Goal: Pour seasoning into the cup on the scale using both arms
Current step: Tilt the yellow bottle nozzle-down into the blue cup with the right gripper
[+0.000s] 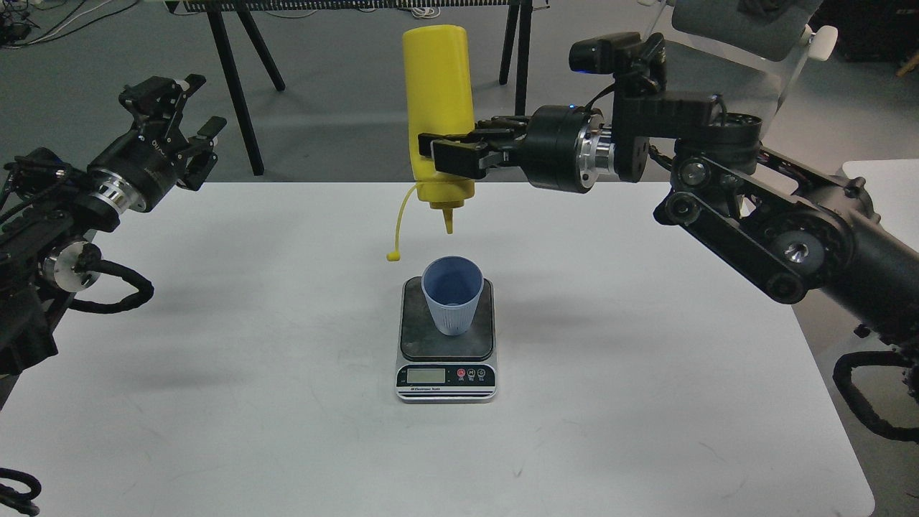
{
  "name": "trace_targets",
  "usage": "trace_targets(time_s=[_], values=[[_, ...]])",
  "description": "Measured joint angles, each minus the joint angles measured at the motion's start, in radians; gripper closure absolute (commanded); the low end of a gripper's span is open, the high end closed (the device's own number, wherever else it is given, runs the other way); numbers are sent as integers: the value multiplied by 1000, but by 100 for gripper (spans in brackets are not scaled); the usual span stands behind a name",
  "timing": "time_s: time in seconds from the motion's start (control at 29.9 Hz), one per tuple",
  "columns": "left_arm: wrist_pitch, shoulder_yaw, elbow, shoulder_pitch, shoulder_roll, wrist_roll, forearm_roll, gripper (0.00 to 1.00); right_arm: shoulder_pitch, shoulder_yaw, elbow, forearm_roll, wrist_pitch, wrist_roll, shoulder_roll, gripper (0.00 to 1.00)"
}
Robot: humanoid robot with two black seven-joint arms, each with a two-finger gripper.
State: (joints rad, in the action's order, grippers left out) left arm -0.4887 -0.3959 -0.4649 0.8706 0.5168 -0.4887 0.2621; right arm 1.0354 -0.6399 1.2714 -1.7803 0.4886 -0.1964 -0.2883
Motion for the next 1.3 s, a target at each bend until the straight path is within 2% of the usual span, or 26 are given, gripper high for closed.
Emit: trace_targets(time_s=[0.57,0.74,1.3], values=[[0,0,0,7,-6,0,0,35,-22,90,4,-345,0,-76,36,49],[0,0,0,6,-11,0,0,35,-37,91,-9,-399,-33,-99,36,49],[0,0,0,14,-18,0,0,35,-43,89,-65,-401,-137,-104,46,49]])
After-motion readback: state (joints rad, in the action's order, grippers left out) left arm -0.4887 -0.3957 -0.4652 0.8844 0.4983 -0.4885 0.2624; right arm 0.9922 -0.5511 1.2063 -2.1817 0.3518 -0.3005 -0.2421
